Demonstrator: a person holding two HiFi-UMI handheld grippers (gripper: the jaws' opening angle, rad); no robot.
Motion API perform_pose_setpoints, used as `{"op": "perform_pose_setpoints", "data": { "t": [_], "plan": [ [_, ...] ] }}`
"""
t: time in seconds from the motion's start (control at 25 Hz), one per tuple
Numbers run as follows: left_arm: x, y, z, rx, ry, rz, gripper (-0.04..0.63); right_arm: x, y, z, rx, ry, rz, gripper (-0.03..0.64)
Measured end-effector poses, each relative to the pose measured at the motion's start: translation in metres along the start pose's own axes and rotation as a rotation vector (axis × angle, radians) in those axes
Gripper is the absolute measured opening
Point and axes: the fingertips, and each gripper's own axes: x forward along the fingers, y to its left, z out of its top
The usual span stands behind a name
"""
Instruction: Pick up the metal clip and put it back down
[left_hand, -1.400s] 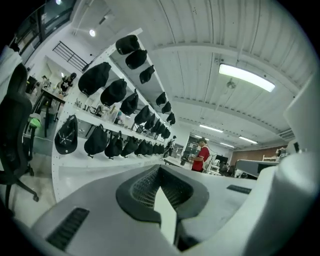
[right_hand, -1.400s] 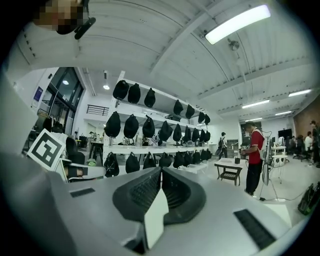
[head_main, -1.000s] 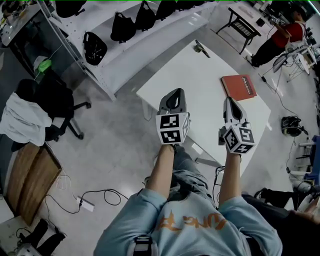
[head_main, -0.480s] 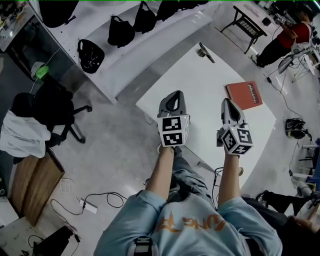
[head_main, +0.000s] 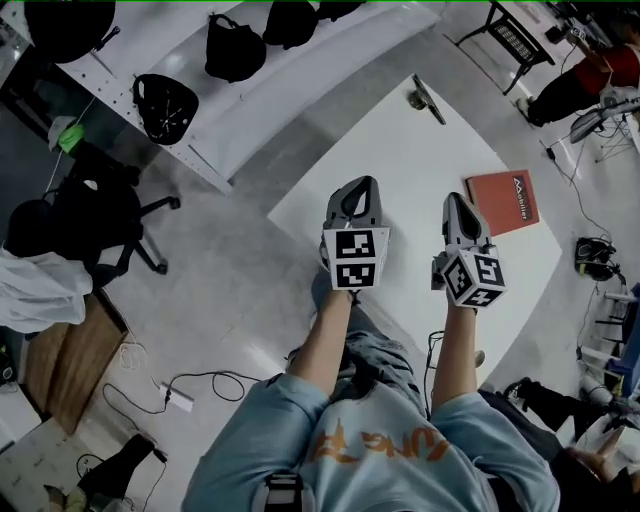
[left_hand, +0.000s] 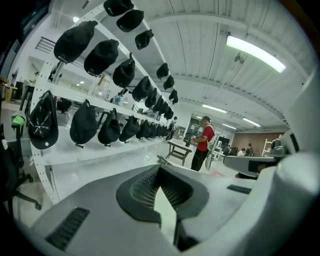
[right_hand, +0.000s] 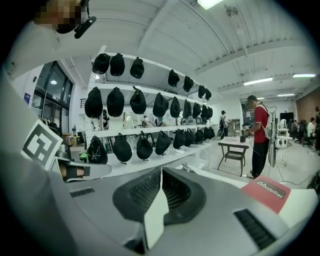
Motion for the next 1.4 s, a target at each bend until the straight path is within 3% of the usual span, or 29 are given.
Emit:
{"op": "perform_pose_setpoints", "data": {
  "t": [0.24, 0.52, 0.8, 1.4],
  "plan": [
    [0.038, 0.015, 0.002, 0.017, 0.047, -0.006, 0.009, 0.053, -0.011, -0.005, 0.008, 0.026, 0.000, 0.031],
    [0.090, 0.029, -0.005, 0.009, 0.084, 0.027, 0.009, 0.122, -0.028, -0.007, -0.094, 0.084, 0.020, 0.031],
    [0.130, 0.018, -0.015, 0.039, 0.119, -0.011, 0.009, 0.166, -0.048, -0.018, -0.177, 0.140, 0.025, 0.031],
    [0.178, 0.023, -0.021, 0.041, 0.155, -0.035, 0.009, 0.261, -0.083, -0.026, -0.219, 0.142, 0.055, 0.034]
  ]
}}
